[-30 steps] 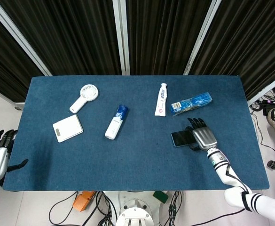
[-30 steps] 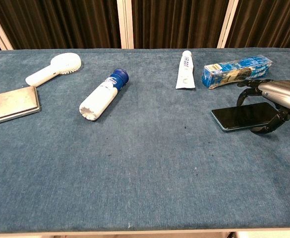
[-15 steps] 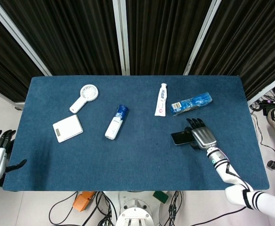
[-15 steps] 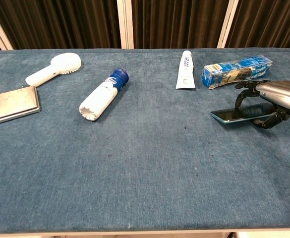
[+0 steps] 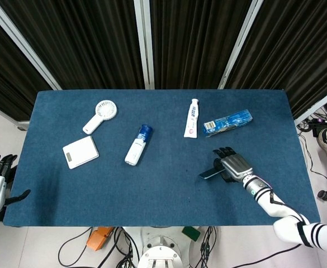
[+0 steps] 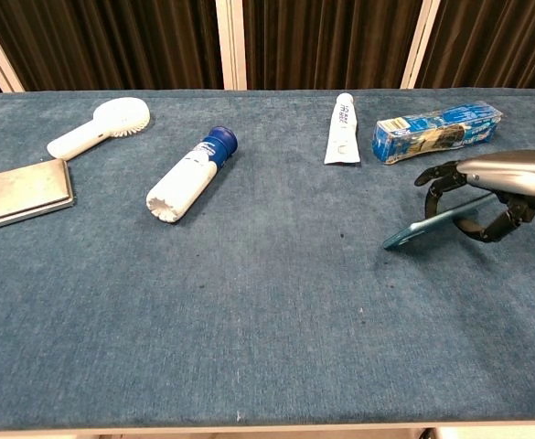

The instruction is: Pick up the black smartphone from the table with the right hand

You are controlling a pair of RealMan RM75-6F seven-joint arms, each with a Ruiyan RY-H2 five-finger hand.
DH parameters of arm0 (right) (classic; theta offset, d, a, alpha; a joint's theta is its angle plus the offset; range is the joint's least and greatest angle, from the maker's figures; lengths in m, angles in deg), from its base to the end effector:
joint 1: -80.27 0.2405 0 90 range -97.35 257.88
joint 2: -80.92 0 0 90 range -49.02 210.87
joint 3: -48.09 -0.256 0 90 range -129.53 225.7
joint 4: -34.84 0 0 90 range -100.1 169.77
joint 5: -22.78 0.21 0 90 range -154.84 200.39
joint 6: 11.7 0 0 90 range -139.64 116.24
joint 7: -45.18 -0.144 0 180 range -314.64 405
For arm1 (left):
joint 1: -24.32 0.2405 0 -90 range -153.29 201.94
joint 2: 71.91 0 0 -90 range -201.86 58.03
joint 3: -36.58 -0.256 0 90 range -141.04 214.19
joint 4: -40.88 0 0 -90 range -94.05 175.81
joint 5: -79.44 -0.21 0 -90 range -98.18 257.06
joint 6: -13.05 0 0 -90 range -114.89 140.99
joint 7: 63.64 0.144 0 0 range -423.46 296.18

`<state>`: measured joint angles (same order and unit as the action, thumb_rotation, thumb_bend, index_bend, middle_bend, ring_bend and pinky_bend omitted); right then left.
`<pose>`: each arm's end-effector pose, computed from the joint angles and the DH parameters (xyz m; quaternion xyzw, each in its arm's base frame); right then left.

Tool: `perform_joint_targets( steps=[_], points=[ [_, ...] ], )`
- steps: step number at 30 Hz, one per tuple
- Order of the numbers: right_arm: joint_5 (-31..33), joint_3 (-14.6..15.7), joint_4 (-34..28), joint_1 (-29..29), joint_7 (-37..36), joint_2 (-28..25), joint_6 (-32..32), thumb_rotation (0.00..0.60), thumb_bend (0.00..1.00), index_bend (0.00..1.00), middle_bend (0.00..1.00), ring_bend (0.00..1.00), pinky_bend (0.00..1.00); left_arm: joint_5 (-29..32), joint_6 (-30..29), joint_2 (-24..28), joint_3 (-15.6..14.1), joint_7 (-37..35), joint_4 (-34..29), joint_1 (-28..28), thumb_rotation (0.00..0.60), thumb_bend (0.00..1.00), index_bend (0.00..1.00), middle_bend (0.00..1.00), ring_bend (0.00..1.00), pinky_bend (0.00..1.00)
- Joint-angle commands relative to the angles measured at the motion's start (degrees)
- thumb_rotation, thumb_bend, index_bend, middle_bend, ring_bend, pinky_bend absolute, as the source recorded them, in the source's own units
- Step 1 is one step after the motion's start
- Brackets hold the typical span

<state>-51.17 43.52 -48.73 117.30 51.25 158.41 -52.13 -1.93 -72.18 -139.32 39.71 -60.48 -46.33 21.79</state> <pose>-0.2314 -0.3181 0.0100 0.7917 -0.4228 0.2487 0.3642 -0.3407 0.1689 0.1550 -0.5736 -0.3894 -0.3390 0.6359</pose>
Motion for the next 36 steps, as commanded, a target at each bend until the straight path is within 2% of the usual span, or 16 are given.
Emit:
perform_joint_targets(
  steps=[1,11,16,19,23,26,31,36],
  points=[
    [1.9,-0.9,0.5,1.9,1.0,0.3,1.8,0.6,0.73,0.46,0.13,0.0,0.0,-0.1,0.0,0.0,0.0,0.1,-0.1,-0.1,0.6,0.13,0.1,0.09,0.05,0.0],
    [4.7,-2.4,2.1,5.2,6.2,3.2,0.4,0.6,0.73,0.3,0.13,0.0,0.0,-0.1,-0.2,0.5,0.0,0.6,-0.8,0.1,0.6,0.13,0.1,0.09,0.05,0.0],
    [3.8,-2.6,-0.1,3.4,7.7,2.0,-5.7,0.6,0.73,0.29,0.13,0.0,0.0,-0.2,-0.5,0.5,0.1,0.5,-0.9,0.1,0.6,0.13,0.1,0.09,0.05,0.0],
    [2.5,-2.4,-3.4,0.1,8.7,-0.6,-12.9,0.6,0.7,0.26,0.13,0.0,0.0,-0.4,-0.8,0.4,0.2,0.2,-0.8,0.1,0.6,0.13,0.1,0.09,0.05,0.0],
    [0.1,-1.4,-8.8,-6.4,8.5,-5.6,-23.9,0.6,0.5,0.2,0.13,0.0,0.0,-0.8,-1.2,0.2,0.3,-0.1,-0.7,0.1,0.6,0.13,0.1,0.09,0.05,0.0],
    [-2.4,0.0,-12.2,-11.7,6.7,-9.4,-31.7,0.6,0.41,0.14,0.13,0.0,0.0,-1.1,-1.3,0.0,0.3,-0.1,-0.7,0.0,0.6,0.13,0.1,0.09,0.05,0.0],
    [-6.1,2.4,-14.3,-19.3,3.1,-13.0,-41.6,0.6,0.4,0.12,0.13,0.0,0.0,-1.3,-1.4,-0.3,0.4,0.0,-0.9,-0.2,0.6,0.13,0.1,0.09,0.05,0.0],
    [-6.9,3.6,-14.9,-23.2,-0.1,-14.7,-44.6,0.6,0.4,0.12,0.13,0.0,0.0,-1.4,-1.1,-0.4,0.4,0.6,-1.2,-0.4,0.6,0.13,0.1,0.09,0.05,0.0]
  ],
)
